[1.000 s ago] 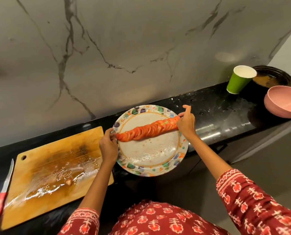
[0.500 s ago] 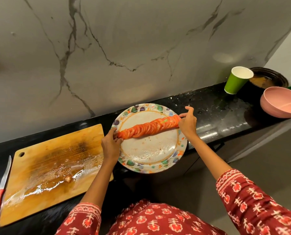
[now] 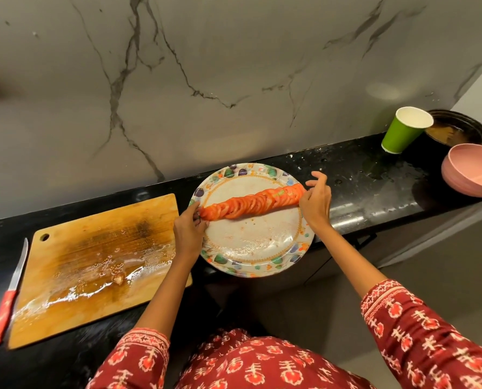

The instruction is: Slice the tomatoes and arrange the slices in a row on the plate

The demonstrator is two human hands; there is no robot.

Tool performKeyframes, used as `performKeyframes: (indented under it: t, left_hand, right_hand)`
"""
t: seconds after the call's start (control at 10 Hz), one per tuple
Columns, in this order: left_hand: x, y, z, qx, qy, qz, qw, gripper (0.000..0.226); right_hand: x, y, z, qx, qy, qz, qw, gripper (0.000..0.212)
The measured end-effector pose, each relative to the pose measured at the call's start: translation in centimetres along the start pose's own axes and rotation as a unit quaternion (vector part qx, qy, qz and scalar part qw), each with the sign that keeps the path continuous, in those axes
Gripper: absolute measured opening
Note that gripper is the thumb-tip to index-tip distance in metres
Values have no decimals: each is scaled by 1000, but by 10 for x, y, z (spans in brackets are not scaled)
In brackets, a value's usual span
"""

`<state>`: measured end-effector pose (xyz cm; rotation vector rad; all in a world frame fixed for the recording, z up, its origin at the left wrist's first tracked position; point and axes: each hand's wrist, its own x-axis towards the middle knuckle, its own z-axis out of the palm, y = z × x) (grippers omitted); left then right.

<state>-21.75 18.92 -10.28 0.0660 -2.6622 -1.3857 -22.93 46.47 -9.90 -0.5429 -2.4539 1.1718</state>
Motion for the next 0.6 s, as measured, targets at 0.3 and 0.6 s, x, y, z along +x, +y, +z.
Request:
performKeyframes:
  t: [0.3, 0.6]
  left_hand:
    - [-12, -7, -4, 46, 21, 56, 997, 41]
    - [-16, -4, -16, 70, 2, 73, 995, 39]
  right_hand:
    - [-12, -13, 6, -31, 6, -69, 997, 39]
    - [-21, -34, 20, -132, -24, -143, 981, 45]
